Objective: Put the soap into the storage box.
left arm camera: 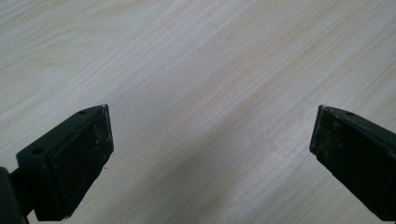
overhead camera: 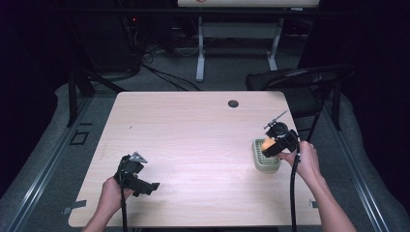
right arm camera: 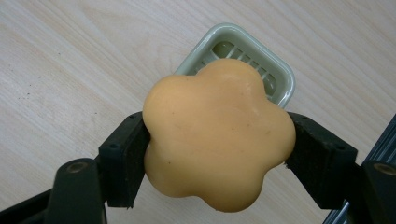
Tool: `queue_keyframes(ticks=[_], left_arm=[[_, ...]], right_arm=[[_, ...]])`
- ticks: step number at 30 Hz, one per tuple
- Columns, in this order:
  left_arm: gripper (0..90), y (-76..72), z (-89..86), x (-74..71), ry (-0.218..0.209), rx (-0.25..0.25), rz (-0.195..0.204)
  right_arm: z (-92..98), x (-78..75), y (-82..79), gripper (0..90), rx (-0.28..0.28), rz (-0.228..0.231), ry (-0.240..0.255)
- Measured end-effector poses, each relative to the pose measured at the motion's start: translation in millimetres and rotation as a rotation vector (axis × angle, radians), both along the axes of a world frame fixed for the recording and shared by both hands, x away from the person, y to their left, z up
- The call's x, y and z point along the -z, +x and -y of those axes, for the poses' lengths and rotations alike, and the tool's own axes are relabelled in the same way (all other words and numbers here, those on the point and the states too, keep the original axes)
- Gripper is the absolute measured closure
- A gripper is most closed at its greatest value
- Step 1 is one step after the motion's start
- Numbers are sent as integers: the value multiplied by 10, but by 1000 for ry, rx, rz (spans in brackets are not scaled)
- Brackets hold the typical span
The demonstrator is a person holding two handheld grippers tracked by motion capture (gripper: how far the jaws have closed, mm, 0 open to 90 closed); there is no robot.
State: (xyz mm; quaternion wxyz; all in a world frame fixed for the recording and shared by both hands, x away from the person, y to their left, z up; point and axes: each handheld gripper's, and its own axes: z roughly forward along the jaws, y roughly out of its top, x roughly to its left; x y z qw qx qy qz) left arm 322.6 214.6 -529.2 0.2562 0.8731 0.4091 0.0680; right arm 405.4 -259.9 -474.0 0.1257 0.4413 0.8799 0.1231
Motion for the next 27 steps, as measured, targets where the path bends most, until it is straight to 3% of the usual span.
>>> queue_keyframes(ticks=[25, 27], left_arm=[[0, -7, -9, -1, -4, 3, -4], [0, -7, -9, -1, -4, 3, -4]], right_arm=[[-21, 321, 219, 268, 5, -38, 4], [-20, 358, 239, 267, -4, -56, -19]])
